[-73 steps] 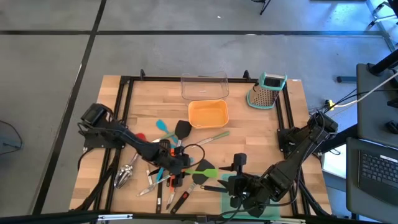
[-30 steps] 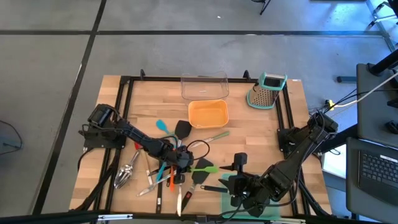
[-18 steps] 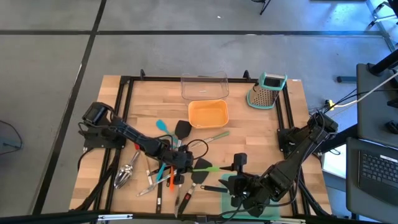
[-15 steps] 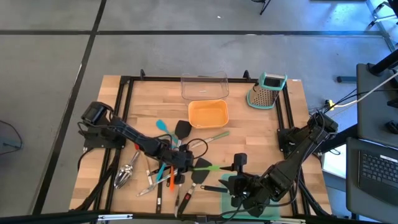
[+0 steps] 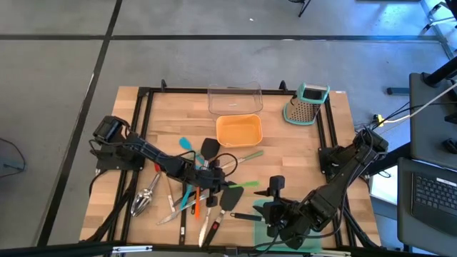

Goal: Pick & Place Kitchen Items
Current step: Put the green silicone spatula into the green bin

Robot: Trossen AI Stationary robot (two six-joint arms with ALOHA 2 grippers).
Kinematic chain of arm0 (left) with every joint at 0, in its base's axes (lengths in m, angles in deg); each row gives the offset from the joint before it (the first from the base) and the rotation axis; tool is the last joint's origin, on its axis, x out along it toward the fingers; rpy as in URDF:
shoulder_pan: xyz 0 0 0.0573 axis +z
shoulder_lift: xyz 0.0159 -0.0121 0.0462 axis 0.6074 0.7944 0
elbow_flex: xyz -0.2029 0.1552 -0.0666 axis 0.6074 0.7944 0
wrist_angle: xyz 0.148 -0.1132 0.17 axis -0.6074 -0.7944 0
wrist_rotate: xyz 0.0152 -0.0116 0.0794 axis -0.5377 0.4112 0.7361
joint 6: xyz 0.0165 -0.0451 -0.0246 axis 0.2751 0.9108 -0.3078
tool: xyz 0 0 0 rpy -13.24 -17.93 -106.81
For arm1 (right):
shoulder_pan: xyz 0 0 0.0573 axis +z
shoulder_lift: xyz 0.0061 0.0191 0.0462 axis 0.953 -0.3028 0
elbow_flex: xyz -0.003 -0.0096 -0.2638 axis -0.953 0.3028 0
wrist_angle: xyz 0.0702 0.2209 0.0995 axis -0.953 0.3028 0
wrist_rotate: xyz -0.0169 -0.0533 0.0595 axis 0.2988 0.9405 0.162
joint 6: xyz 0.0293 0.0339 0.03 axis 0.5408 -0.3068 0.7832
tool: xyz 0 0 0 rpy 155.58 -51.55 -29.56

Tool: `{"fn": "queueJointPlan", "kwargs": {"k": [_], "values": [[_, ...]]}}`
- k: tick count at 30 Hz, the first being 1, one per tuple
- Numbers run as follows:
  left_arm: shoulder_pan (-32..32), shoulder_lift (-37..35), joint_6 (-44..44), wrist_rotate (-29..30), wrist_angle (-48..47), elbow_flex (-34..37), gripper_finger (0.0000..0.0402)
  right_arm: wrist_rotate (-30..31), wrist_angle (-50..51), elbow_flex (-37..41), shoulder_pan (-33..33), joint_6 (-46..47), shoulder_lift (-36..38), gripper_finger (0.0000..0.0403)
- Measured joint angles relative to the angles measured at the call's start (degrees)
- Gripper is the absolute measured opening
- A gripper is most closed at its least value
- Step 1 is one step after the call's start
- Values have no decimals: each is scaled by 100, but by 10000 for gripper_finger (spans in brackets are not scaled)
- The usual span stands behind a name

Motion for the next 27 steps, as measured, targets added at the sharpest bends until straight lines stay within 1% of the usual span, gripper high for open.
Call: {"fn": "queueJointPlan", "kwargs": {"k": [5, 9, 11, 15, 18, 22, 24, 27], "values": [[4, 0, -198, 290, 423, 0, 16, -1, 838, -307, 85, 607, -7, 224], [3, 0, -315, 307, 692, 0, 16, -1, 1714, -668, 273, 1387, -6, 224], [4, 0, -350, 306, 758, 0, 16, 0, 1992, -761, 407, 1706, 0, 224], [36, 0, -413, 305, 809, -54, 16, -33, 2283, -786, 682, 2075, 0, 224], [46, 0, -542, 308, 835, -212, 16, -220, 2492, -786, 820, 2322, 0, 224], [37, 0, -793, 296, 827, -479, 16, -237, 2821, -786, 926, 2792, 0, 224], [6, 0, -939, 252, 862, -638, 16, -192, 2971, -786, 959, 3037, 0, 224], [-61, 0, -1195, 180, 1004, -830, 16, 113, 3172, -786, 1046, 3652, 0, 224]]}}
